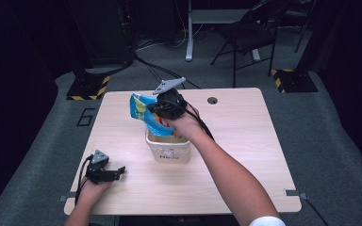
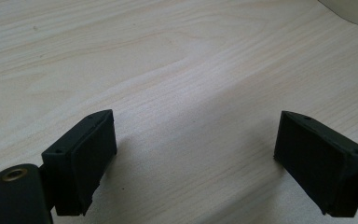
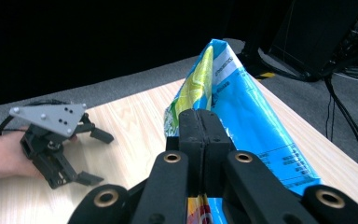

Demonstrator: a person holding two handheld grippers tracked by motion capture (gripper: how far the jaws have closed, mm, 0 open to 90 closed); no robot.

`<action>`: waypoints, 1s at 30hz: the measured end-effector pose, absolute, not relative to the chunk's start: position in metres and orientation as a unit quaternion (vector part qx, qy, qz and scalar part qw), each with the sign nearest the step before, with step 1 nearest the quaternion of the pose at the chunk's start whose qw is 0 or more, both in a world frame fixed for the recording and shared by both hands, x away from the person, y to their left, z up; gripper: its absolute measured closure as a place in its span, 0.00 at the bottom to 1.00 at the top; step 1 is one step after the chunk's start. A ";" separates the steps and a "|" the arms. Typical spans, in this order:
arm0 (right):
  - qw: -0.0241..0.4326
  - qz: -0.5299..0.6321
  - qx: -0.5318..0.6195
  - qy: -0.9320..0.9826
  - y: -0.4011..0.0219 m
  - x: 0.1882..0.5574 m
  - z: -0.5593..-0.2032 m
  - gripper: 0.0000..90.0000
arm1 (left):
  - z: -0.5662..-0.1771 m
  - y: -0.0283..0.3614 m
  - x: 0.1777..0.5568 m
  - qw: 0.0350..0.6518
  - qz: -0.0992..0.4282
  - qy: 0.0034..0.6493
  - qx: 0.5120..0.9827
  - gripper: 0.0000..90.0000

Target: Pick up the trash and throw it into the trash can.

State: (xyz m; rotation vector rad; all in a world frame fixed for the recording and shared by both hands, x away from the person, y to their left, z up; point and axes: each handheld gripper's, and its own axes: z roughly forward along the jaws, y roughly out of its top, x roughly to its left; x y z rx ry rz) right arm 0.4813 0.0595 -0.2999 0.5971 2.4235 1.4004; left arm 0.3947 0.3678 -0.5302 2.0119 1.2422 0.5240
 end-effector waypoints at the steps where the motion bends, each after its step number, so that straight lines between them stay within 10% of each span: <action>1: 0.138 0.485 0.206 0.839 0.061 0.482 -0.299 0.99 | -0.530 0.368 0.395 0.351 0.202 0.479 0.779 0.14; 30: 0.137 0.420 0.227 0.868 0.040 0.488 -0.344 0.81 | -0.530 0.369 0.395 0.349 0.202 0.477 0.781 0.14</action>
